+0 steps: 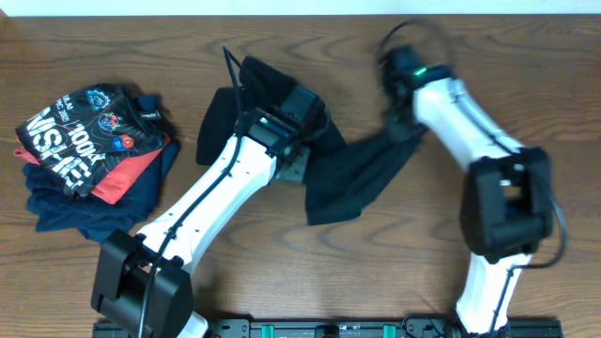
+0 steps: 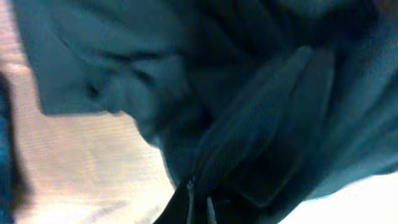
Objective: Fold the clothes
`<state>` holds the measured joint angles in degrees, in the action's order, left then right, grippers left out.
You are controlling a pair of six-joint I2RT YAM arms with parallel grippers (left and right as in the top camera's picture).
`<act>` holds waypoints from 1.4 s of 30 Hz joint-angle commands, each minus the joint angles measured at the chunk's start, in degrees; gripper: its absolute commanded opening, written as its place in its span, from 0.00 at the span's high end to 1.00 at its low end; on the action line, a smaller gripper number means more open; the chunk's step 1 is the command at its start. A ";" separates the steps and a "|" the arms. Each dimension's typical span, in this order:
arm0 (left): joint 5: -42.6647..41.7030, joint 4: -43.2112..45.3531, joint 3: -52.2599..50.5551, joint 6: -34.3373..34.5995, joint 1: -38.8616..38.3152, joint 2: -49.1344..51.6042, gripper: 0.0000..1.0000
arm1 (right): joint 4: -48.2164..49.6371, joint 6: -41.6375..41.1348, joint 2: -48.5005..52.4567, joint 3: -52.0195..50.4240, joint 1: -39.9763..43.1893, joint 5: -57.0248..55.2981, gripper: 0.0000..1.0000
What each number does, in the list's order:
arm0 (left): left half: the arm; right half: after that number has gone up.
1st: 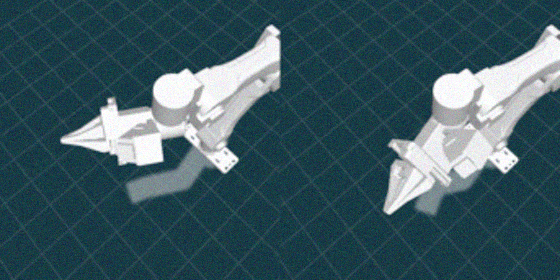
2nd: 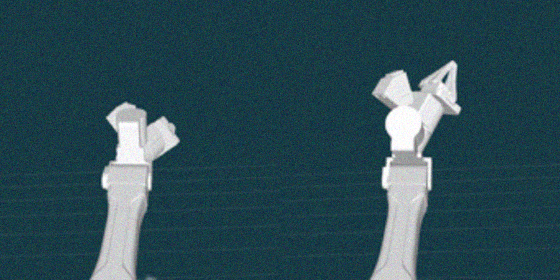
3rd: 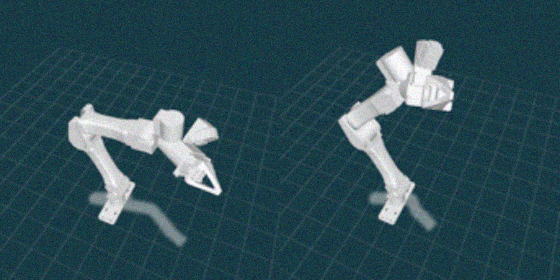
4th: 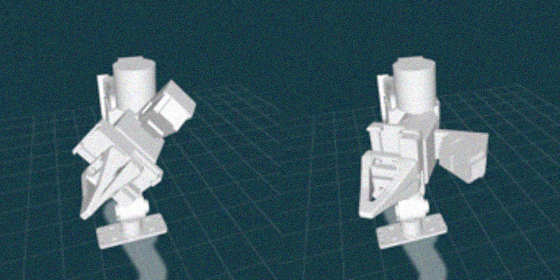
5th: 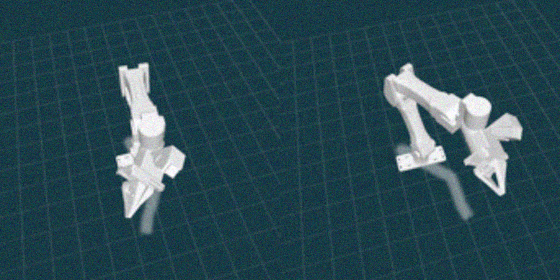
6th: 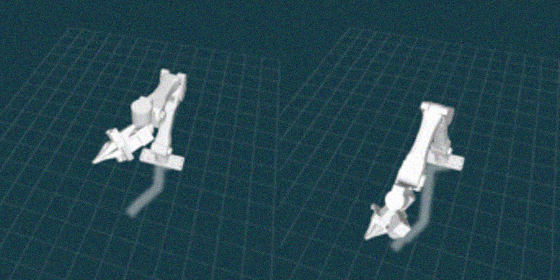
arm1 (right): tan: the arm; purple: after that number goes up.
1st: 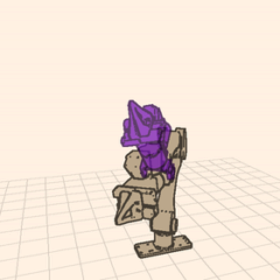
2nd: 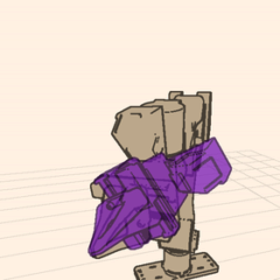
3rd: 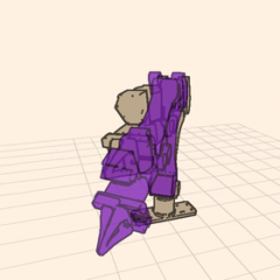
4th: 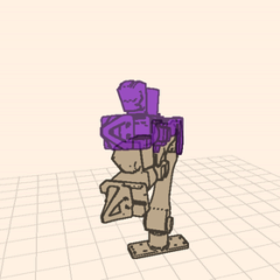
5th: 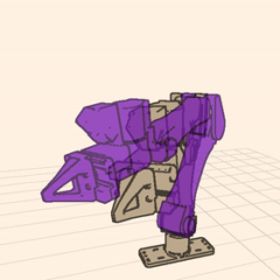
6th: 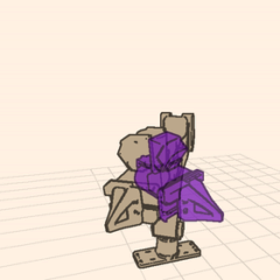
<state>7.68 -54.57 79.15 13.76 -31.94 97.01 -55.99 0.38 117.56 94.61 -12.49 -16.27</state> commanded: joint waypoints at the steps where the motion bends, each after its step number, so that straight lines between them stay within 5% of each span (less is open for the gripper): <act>1: 5.66 1.86 3.04 1.44 3.43 -0.17 0.94 | -0.70 -4.17 -10.71 9.79 6.99 -11.54 0.99; 4: 2.78 1.97 5.42 4.09 6.19 -0.90 0.94 | -2.71 -4.13 -15.54 13.84 11.61 -0.46 0.99; 11: -25.11 -6.03 5.27 7.10 5.81 -2.19 0.94 | -19.65 -4.17 -19.39 13.57 14.58 5.31 0.99; 13: -25.22 -10.47 4.42 8.52 4.11 -2.19 0.93 | -23.69 -4.17 -19.30 11.89 14.56 4.48 0.99; 16: -25.14 -15.58 2.47 8.46 1.57 -2.19 0.48 | -27.67 -4.22 -19.30 7.93 14.58 1.70 0.99; 20: -25.00 -19.08 0.15 8.46 -0.50 -2.19 0.46 | -28.17 -5.99 -19.30 1.31 15.30 -4.31 0.99; 27: -17.31 -14.93 -0.33 9.33 -0.61 -2.10 0.20 | -24.41 -7.74 -19.30 -5.77 16.57 -6.82 0.99; 42: -17.75 2.14 -5.81 4.92 -0.68 8.11 0.09 | -22.08 -8.04 -19.30 -6.27 16.57 -3.43 0.99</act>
<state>-10.87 -53.78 74.50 21.82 -32.69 101.89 -78.39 -6.59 98.52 88.53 3.75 -20.10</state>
